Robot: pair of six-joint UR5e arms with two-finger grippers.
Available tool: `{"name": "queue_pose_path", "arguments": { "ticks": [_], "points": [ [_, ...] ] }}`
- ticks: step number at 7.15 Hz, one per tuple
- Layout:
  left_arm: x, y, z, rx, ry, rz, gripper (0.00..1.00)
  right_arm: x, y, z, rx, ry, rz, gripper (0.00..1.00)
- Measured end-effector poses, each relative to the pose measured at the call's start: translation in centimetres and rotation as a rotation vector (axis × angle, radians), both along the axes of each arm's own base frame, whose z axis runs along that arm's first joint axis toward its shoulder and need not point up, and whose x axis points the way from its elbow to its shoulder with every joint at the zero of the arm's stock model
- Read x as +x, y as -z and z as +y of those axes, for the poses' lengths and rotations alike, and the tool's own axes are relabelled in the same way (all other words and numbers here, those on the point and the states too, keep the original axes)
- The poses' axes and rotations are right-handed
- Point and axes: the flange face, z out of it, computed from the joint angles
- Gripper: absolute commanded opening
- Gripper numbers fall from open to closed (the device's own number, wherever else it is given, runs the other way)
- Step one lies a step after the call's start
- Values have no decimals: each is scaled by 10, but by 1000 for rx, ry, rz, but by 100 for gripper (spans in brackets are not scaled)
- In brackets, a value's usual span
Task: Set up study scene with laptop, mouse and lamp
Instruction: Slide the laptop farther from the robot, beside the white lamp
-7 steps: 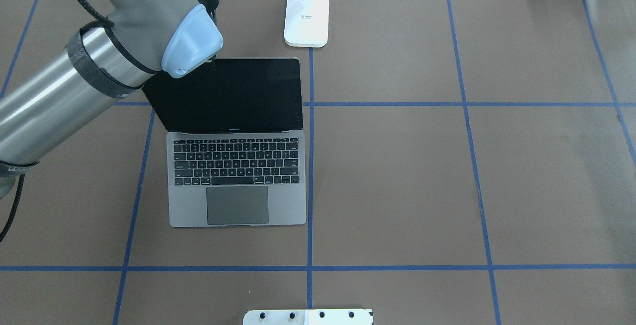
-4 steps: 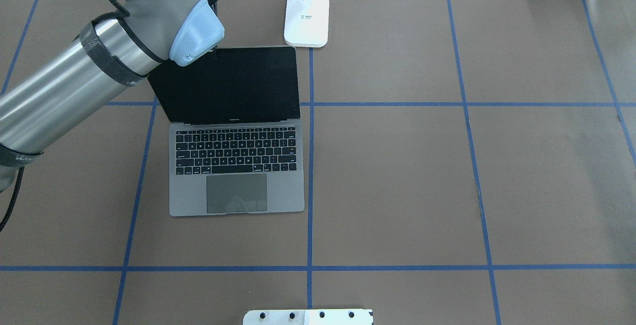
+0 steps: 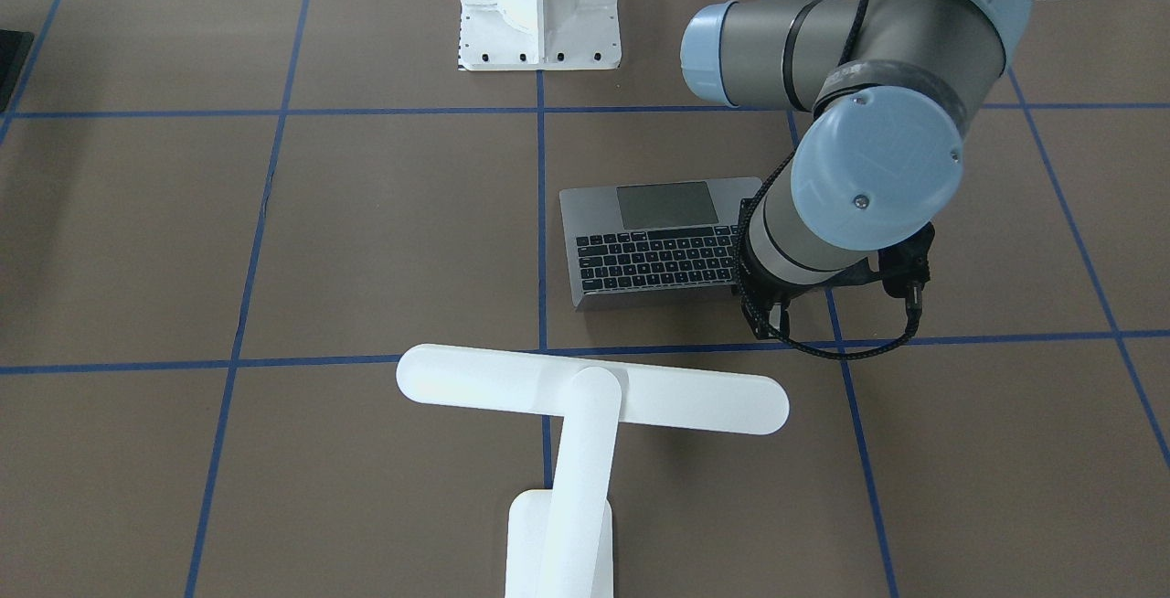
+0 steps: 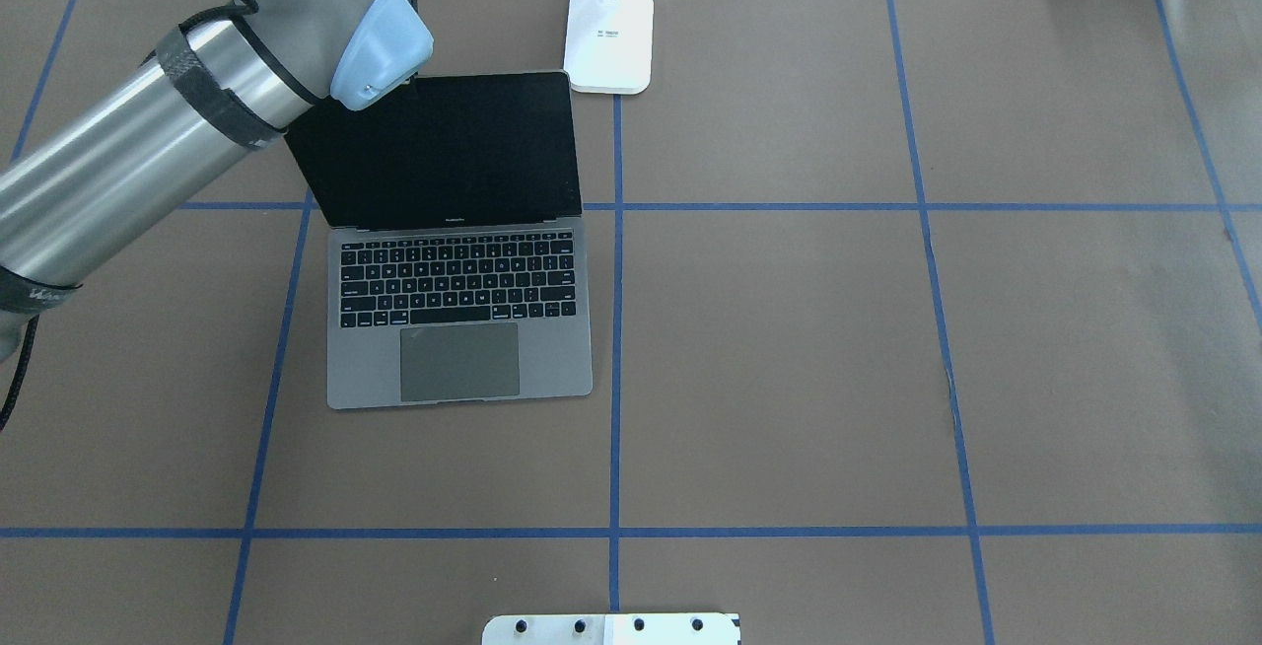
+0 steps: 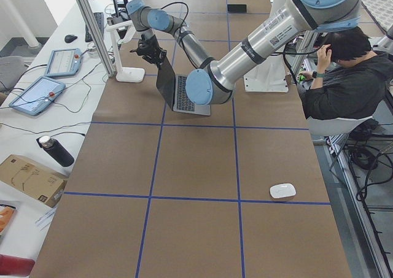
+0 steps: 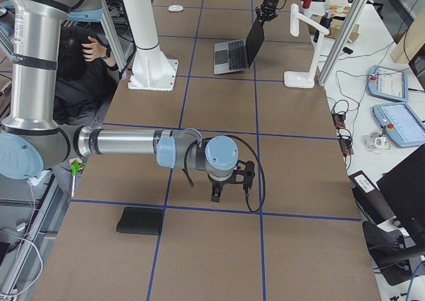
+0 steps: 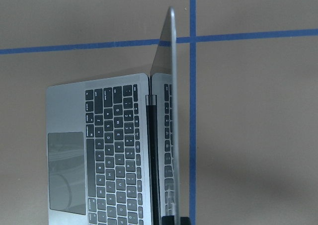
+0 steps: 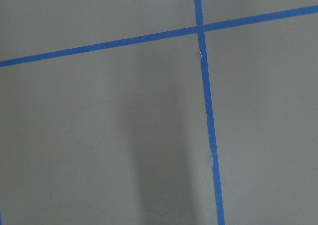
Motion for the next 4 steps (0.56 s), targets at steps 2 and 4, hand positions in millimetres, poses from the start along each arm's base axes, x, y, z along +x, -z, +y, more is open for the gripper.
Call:
{"name": "queue_pose_path", "arguments": {
  "ticks": [2, 4],
  "points": [
    [1, -10, -11, 10, 0, 1, 0, 0, 1, -1, 2, 0, 0, 100],
    [2, -13, -14, 15, 0, 4, 0, 0, 2, -1, 4, 0, 0, 100]
  ]
}}
